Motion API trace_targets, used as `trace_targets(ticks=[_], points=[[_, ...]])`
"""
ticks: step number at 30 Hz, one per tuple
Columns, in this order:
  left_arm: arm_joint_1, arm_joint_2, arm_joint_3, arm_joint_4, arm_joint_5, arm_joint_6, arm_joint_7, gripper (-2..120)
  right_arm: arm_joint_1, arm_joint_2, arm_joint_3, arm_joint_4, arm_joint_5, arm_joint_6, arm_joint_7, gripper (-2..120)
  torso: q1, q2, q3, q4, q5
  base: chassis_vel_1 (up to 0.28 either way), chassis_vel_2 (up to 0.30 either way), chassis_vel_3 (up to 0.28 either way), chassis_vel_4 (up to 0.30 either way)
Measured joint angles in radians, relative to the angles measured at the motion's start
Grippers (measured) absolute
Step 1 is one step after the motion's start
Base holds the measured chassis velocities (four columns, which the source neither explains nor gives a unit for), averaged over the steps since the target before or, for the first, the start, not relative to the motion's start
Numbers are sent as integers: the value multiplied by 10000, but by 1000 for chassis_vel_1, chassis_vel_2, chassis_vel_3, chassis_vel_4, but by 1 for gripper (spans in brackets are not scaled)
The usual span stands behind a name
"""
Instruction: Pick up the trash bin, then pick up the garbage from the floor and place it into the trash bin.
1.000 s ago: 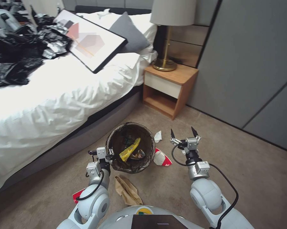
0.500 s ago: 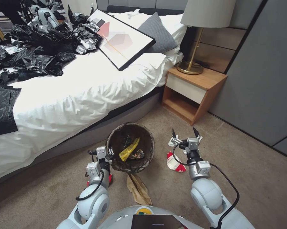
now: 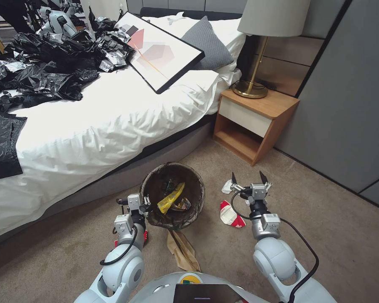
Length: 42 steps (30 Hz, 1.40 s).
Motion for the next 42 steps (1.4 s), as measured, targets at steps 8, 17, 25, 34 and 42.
trace_targets(ticks=[8,17,25,34,42], points=[[-30,-49,11,57,20,-21,15,2,-240,-160,277,-674,314,71,112,100,0,0,0,0,0,0,0,0,0],[-44,-44,-8,72,21,-23,16,2,12,-1289,317,-1453,752,569,-285,100,1,0,0,0,1,0,0,0,0],[-51,-29,-26,100,18,-24,16,2,765,-2318,-354,-1989,1858,591,-1195,100,1,0,1,1,2,0,0,0,0],[-48,20,-62,102,-11,-23,14,2,1774,-3361,-1455,-2682,3482,439,-2393,100,1,0,1,0,0,0,0,0,0],[-83,16,-53,150,-26,-24,9,2,2687,-3800,-2154,-3666,4184,572,-3437,100,1,0,1,1,1,0,0,0,0]])
